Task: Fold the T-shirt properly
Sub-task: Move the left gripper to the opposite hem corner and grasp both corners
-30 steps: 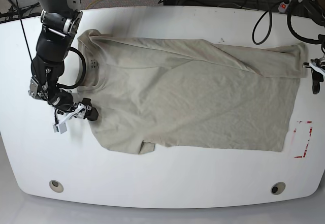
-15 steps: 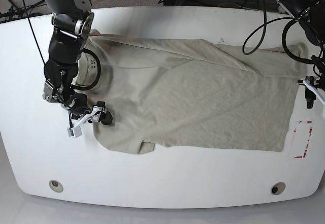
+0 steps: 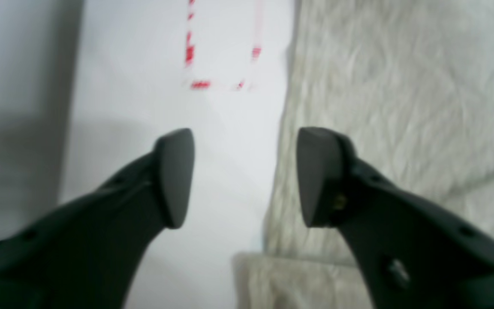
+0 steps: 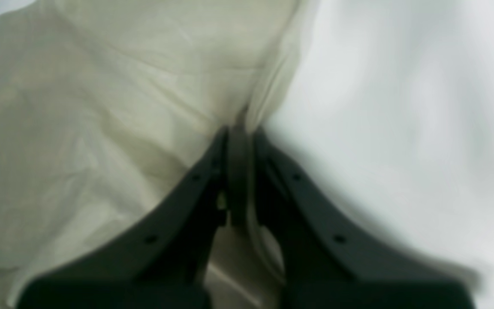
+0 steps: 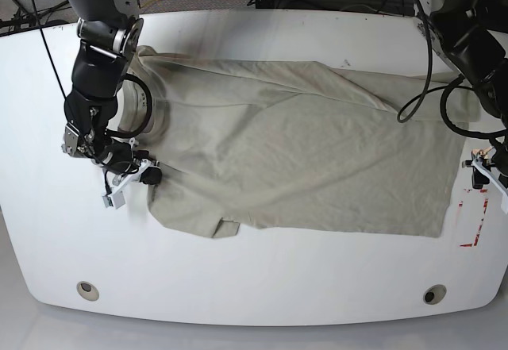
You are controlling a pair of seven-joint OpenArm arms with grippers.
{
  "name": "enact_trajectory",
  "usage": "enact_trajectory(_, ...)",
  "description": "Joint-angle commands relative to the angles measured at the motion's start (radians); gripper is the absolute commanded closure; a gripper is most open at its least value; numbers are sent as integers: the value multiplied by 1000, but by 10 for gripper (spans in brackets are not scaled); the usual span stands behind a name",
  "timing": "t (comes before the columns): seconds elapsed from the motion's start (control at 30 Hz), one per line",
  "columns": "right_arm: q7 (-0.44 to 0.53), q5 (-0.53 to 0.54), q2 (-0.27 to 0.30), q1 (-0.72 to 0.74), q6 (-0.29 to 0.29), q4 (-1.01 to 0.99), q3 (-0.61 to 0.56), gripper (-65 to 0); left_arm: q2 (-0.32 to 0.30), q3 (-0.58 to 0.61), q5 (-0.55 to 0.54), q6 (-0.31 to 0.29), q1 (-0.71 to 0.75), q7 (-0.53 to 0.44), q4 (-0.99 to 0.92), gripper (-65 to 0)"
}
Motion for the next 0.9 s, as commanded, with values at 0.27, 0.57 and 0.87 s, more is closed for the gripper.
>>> enact_trajectory(0.27, -9, -4, 18, -1, -1, 11, 1, 0, -43, 84, 41, 114, -144, -279, -407, -483)
enact_trajectory(0.57, -9, -3, 18, -1, -1, 12, 3, 0, -81, 154, 46, 187, -238, -468, -722, -483)
enact_trajectory(0.87, -9, -3, 19, -1, -1, 12, 6, 0, -84, 233, 41, 210, -244, -549, -821, -485)
